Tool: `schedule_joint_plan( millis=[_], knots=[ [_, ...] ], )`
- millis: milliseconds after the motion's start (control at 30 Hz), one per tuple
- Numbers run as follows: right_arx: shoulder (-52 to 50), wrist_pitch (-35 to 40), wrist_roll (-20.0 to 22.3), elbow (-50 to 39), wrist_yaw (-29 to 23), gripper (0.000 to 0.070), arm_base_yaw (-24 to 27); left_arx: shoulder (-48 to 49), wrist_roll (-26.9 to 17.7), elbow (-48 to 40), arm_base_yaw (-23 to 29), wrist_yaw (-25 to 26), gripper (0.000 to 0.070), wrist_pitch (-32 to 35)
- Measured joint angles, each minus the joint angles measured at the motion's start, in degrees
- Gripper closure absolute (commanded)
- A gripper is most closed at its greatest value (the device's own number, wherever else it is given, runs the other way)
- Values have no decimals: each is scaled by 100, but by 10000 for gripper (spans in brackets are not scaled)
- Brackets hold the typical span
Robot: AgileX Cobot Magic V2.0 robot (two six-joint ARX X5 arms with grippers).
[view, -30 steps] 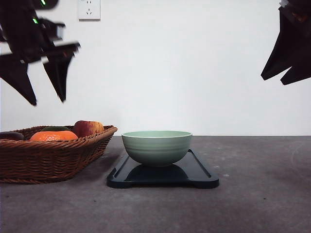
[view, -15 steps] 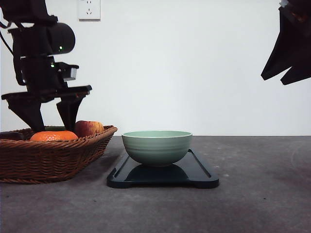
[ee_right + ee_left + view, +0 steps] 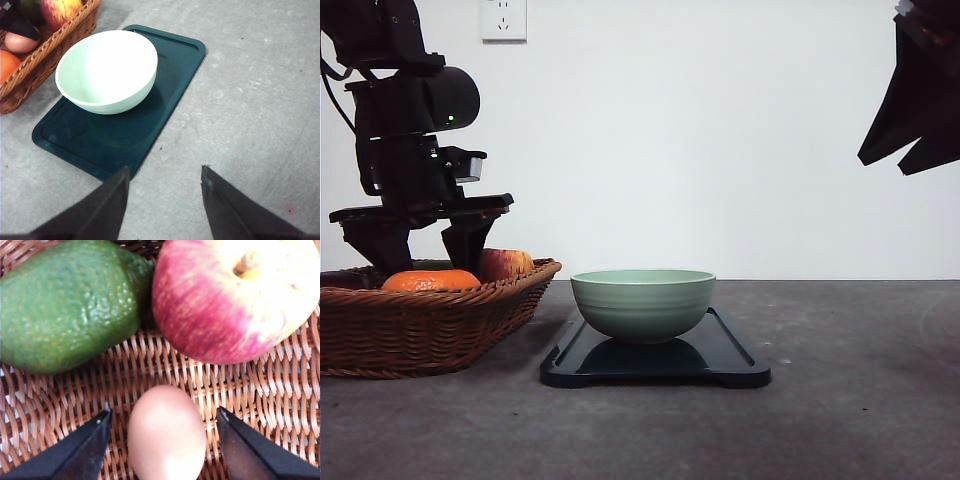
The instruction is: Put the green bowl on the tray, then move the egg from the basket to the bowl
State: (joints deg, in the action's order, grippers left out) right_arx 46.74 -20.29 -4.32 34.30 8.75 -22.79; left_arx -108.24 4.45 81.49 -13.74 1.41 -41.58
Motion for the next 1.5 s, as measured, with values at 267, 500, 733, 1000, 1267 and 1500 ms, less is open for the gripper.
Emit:
schedule_joint_plan(
  millis=[267,500,733,1000,1267,1500],
  knots=[
    [0,0,0,0,-131,424,0,-28,0,0,-2,0,279,-18],
    [0,0,0,0,-131,424,0,-101,0,0,-2,0,279,-64],
    [0,0,0,0,-131,424,0,-101,0,0,-2,0,504,-81],
    [0,0,0,0,-131,424,0,-101,2,4,-4,0,594,-111],
    [0,0,0,0,-131,424,0,-81,0,87,-2,0,593,-374],
    [0,0,0,0,-129,424,0,641,0,90,-10,2,593,-393]
  ],
)
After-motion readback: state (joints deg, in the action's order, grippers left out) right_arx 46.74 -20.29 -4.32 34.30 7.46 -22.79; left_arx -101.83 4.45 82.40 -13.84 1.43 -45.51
